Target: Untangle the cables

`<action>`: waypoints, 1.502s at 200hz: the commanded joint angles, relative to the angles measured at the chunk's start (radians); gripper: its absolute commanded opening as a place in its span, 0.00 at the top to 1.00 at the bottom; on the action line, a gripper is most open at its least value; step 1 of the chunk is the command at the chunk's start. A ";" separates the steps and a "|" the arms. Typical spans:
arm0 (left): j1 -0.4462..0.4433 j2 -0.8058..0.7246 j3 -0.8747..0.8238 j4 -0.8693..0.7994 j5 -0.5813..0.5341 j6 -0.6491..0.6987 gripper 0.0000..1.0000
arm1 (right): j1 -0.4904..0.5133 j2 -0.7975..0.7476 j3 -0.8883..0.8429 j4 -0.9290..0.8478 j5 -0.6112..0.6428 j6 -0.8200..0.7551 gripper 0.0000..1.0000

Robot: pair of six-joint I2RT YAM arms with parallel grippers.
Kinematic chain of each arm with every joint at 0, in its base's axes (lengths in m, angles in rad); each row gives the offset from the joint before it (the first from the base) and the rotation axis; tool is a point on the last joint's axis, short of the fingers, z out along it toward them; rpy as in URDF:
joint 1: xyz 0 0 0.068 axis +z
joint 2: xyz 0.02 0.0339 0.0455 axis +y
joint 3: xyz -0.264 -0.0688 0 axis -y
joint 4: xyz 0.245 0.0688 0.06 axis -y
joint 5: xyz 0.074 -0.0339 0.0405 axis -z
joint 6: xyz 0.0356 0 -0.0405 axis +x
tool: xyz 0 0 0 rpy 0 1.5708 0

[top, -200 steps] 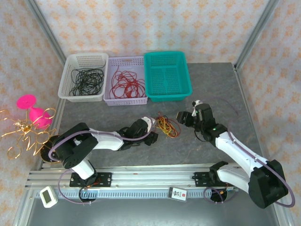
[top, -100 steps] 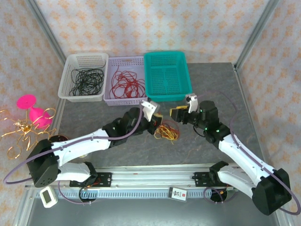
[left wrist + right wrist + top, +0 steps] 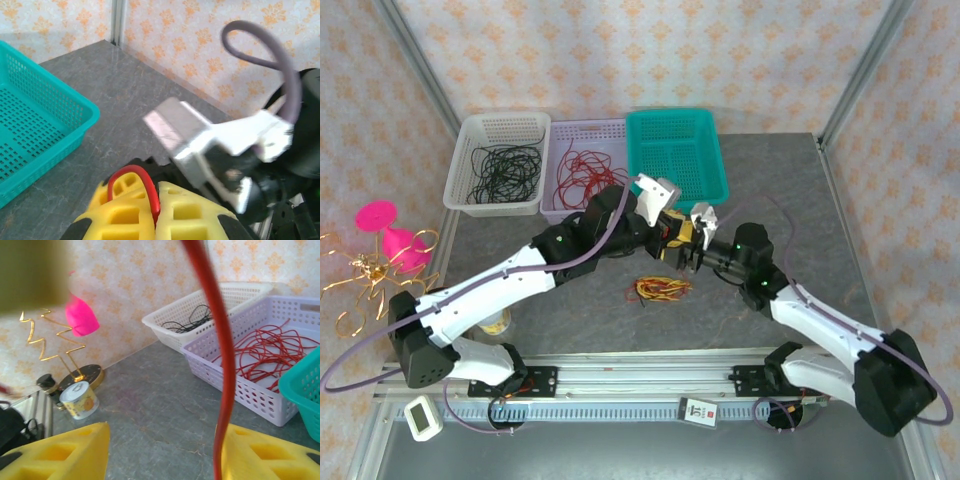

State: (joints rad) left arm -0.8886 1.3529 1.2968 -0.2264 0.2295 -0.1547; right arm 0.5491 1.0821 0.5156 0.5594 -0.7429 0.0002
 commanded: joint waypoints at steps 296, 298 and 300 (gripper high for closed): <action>-0.001 0.109 0.825 0.034 -0.208 0.288 1.00 | 0.020 -0.155 -0.121 -0.092 0.339 0.094 0.30; 0.000 0.109 0.824 0.032 -0.205 0.287 1.00 | 0.020 -0.158 -0.113 -0.096 0.328 0.083 0.30; -0.001 0.109 0.822 0.030 -0.201 0.285 1.00 | 0.020 -0.159 -0.104 -0.097 0.320 0.074 0.29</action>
State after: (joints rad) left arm -0.8886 1.4788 2.1422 -0.2226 -0.0246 0.1390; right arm 0.5648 0.9977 0.2943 0.6128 -0.2722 0.2539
